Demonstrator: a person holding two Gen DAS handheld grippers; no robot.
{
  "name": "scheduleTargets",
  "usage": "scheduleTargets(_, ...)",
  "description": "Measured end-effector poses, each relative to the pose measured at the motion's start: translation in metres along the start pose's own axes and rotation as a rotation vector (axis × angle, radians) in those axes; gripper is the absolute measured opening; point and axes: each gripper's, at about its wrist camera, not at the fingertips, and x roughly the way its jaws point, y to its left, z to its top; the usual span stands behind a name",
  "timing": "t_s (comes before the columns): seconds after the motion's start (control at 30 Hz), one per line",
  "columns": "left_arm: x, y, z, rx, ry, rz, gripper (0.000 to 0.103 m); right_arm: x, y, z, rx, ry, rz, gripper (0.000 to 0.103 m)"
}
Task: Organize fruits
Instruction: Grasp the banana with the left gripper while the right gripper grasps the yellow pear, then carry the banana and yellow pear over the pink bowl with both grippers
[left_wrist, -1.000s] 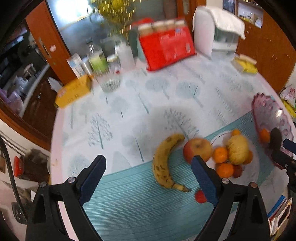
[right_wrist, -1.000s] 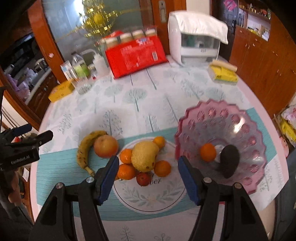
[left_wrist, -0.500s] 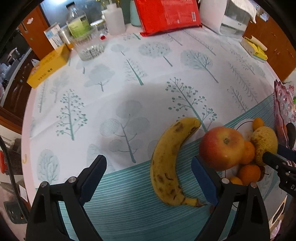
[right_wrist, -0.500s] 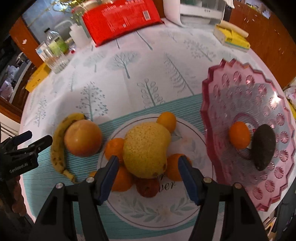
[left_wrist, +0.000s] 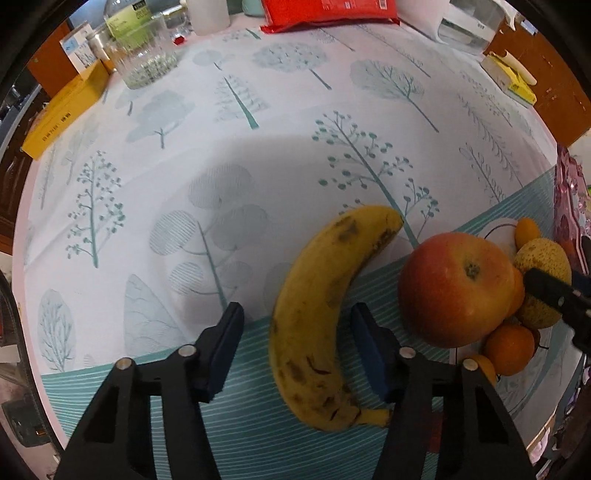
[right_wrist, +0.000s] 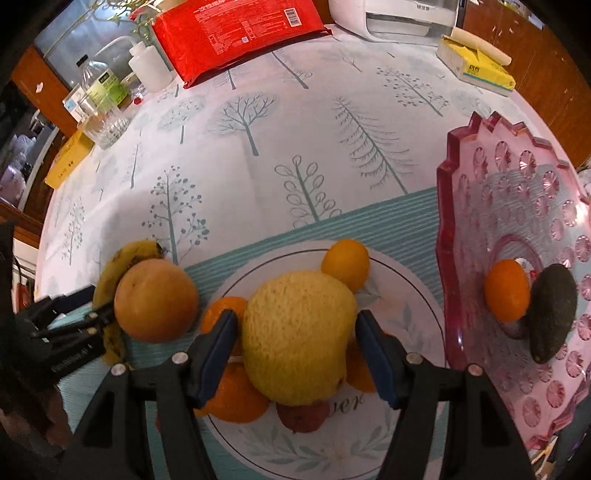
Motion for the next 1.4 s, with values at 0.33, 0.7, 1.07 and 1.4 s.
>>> scheduleTargets(0.33, -0.004, -0.007, -0.01, 0.013, -0.029, 0.003, 0.033, -0.006, -0.003, -0.007, 0.007, -0.018, 0.044, 0.061)
scheduleTargets(0.7, -0.043, 0.008, -0.038, -0.021, -0.067, 0.009, 0.033, -0.04, 0.01, -0.017, -0.05, -0.096, 0.092, 0.06)
scheduleTargets(1.07, -0.135, -0.033, -0.042, 0.064, -0.225, -0.051, 0.033, -0.106, 0.011, -0.039, -0.08, -0.212, 0.129, 0.06)
scheduleTargets(1.4, -0.196, -0.121, -0.043, 0.195, -0.313, -0.138, 0.033, -0.191, -0.029, -0.072, -0.043, -0.35, 0.079, 0.06)
